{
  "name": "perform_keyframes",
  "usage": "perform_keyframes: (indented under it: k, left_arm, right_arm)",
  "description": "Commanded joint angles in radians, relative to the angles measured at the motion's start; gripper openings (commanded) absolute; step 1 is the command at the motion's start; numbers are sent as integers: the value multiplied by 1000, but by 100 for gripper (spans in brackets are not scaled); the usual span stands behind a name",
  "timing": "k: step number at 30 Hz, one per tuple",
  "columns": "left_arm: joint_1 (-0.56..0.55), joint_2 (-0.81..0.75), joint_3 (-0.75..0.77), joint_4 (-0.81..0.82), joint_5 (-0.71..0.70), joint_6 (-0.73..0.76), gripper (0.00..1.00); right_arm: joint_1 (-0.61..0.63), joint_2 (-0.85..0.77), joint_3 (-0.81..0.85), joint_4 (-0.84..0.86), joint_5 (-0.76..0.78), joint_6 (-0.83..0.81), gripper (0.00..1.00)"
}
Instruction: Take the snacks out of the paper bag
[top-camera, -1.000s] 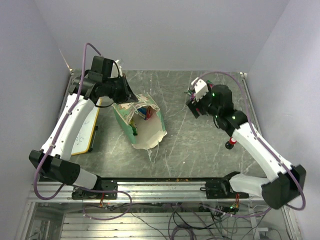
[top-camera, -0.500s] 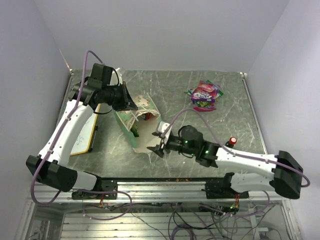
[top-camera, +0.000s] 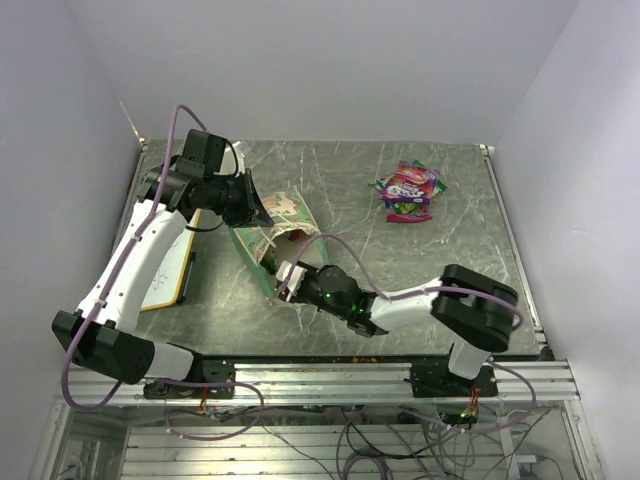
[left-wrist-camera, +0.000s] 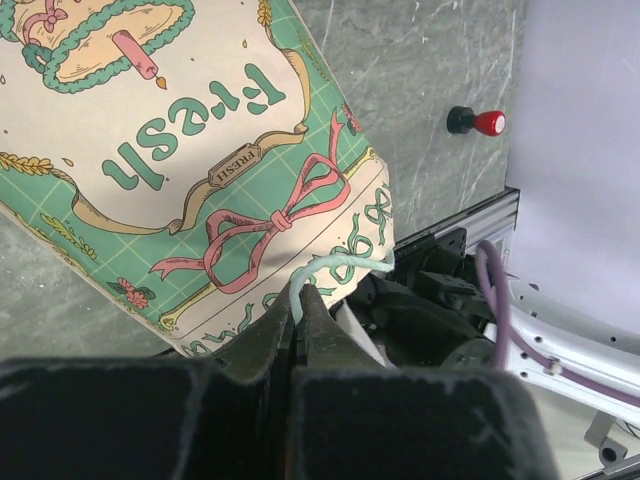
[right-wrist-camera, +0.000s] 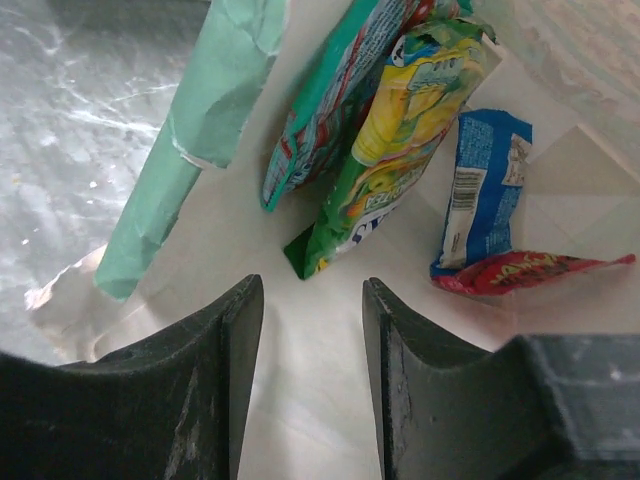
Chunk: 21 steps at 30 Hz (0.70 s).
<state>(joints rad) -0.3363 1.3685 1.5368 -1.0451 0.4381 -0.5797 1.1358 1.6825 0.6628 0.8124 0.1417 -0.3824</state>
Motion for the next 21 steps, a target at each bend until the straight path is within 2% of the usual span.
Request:
perform_keyframes:
  k: [1, 11, 21]
  left_arm:
    - [9, -24, 5, -9, -20, 32, 7]
    - [10, -41, 16, -8, -31, 7, 7]
    - [10, -28, 44, -66, -13, 47, 7]
  right_arm:
    - [-6, 107, 49, 272, 23, -30, 45]
    - [-49, 253, 132, 363, 12, 24, 54]
    - [-73, 422, 280, 361, 48, 39, 55]
